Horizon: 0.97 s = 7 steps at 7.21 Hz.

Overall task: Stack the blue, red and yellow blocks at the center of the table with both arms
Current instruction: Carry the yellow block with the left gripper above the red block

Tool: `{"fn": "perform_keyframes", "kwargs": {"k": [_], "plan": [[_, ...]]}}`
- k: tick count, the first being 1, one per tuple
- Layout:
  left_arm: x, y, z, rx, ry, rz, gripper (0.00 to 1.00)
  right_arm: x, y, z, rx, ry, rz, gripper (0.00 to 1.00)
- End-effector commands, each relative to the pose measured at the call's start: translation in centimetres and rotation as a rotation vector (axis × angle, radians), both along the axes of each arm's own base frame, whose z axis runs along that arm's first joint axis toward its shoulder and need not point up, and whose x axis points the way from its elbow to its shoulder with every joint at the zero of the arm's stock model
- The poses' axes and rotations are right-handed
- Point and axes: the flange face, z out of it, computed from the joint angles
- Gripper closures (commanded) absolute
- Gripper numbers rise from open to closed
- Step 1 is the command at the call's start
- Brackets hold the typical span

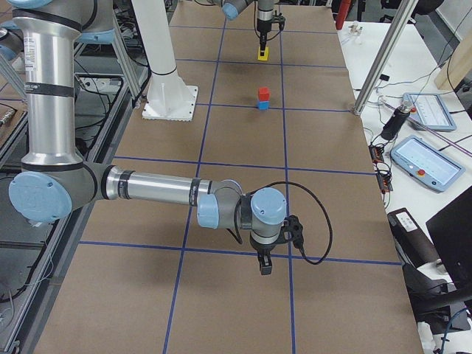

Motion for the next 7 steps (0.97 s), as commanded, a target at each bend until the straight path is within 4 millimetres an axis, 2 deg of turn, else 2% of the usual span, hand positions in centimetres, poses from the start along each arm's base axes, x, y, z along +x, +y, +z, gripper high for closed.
{"fn": "perform_keyframes", "kwargs": {"k": [1,2,3,4,6,7], "plan": [[7.6,0.5,-9.4,-0.099,0.009,-0.08,1.0,0.0,0.0,0.1,-0.001,0.0,0.0,0.0],[10.8,-0.1,-12.2,-0.122,-0.008,-0.107,1.0,0.0,0.0,0.1,-0.001,0.0,0.0,0.0],[12.4,-1.1,-12.9,-0.134,-0.024,-0.116,1.0,0.0,0.0,0.1,-0.001,-0.001,-0.001,0.0],[12.6,-1.2,-12.3,-0.138,-0.032,-0.117,1.0,0.0,0.0,0.1,-0.001,-0.001,-0.001,0.0],[14.9,-3.0,-10.3,-0.116,-0.03,-0.134,1.0,0.0,0.1,0.1,-0.001,-0.001,-0.001,0.0],[15.4,-3.3,-10.0,-0.111,-0.025,-0.135,1.0,0.0,0.0,0.0,0.001,-0.001,-0.001,0.0]]}}
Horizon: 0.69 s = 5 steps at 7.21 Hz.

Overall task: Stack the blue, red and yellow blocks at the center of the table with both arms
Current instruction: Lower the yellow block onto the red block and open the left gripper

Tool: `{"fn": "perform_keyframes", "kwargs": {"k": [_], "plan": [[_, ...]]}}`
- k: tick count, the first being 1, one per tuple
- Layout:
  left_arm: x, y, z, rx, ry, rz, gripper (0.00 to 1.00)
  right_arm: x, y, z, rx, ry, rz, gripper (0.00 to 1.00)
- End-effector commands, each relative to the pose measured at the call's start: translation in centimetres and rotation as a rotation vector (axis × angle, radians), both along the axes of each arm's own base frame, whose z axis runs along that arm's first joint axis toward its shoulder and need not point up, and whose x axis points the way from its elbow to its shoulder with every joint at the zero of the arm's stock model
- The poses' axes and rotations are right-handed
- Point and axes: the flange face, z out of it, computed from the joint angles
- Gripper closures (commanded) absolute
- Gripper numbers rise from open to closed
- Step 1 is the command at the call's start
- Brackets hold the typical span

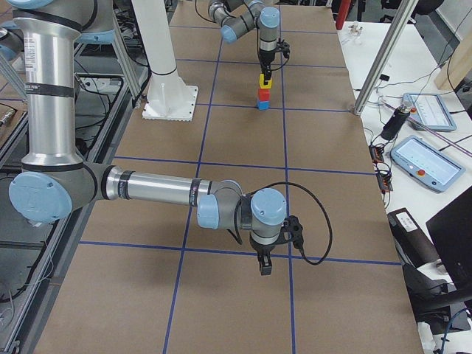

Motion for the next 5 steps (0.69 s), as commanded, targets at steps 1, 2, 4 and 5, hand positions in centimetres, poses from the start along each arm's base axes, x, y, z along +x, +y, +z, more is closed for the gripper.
{"fn": "perform_keyframes", "kwargs": {"k": [1,2,4,5], "plan": [[0.97,-0.52,0.41,0.008,0.01,-0.002,1.0,0.0,0.05,0.03,-0.001,0.0,0.0,0.0],[0.82,-0.55,0.37,0.006,0.008,-0.003,1.0,0.0,-0.03,-0.04,0.001,0.0,0.0,0.0],[0.84,-0.43,0.65,0.003,0.003,-0.001,0.96,0.01,-0.02,0.05,-0.001,0.002,0.0,0.0],[0.96,-0.38,0.82,0.002,0.0,0.001,0.86,0.01,-0.02,0.05,-0.001,0.002,0.0,0.0]]}}
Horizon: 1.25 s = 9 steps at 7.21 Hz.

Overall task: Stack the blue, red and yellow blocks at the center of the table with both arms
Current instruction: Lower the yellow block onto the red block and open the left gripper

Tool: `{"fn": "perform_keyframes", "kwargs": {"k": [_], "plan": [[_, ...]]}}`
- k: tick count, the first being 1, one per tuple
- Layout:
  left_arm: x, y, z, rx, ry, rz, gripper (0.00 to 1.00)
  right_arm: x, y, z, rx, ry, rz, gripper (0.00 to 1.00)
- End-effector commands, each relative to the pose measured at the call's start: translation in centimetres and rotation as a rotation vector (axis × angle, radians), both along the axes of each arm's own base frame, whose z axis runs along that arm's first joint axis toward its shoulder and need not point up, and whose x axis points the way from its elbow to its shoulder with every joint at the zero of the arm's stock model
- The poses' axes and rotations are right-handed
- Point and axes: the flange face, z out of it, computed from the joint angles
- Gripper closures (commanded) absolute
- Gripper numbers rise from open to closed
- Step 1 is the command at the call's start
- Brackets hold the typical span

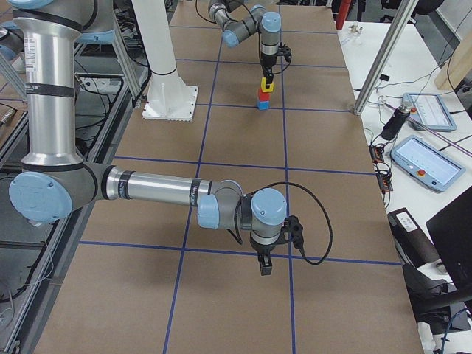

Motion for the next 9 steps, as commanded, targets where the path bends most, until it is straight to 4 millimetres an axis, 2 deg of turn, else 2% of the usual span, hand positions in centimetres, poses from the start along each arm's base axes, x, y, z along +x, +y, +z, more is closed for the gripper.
{"fn": "perform_keyframes", "kwargs": {"k": [1,7,8,9], "plan": [[0.77,0.79,0.33,-0.001,-0.005,0.014,0.71,0.0,0.0,0.01,0.0,0.0,0.0,0.0],[0.83,0.9,0.89,-0.002,-0.011,0.018,0.3,0.0,0.08,0.08,-0.001,0.0,-0.001,0.0],[0.81,0.91,1.15,0.001,-0.012,0.023,0.19,0.0,0.08,0.08,-0.001,0.0,-0.001,0.0],[0.73,0.96,0.92,0.005,-0.008,0.024,0.0,-0.01,0.08,0.07,-0.001,-0.001,-0.001,0.0]]}}
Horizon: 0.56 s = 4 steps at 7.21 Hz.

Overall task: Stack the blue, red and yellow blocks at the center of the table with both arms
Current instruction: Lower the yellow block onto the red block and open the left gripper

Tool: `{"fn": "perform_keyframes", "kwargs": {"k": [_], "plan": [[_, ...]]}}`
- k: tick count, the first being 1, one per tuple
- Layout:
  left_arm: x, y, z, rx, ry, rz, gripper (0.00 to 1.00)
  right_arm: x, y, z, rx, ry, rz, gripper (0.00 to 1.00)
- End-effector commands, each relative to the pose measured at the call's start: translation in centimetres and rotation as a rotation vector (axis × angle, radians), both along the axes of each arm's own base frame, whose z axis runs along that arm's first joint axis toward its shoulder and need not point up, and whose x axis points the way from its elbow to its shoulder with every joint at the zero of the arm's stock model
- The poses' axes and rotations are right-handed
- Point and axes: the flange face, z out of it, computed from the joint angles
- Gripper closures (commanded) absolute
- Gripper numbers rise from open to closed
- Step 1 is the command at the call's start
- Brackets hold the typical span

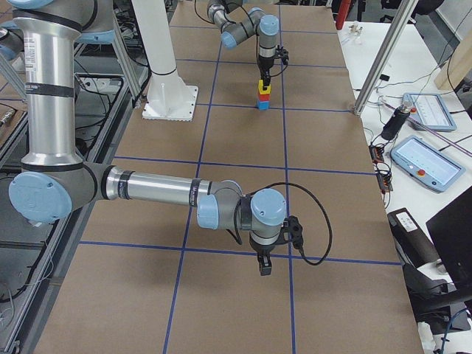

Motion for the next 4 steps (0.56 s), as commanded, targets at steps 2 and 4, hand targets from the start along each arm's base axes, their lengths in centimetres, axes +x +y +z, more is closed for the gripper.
{"fn": "perform_keyframes", "kwargs": {"k": [2,4], "plan": [[-1.5,1.0,-1.8,0.021,0.031,0.008,0.0,0.0,0.0,0.0,0.001,0.001,-0.001,0.0],[-6.8,3.4,-2.7,0.086,-0.007,0.083,0.0,0.0,0.0,0.0,0.003,0.001,-0.003,0.0]]}}
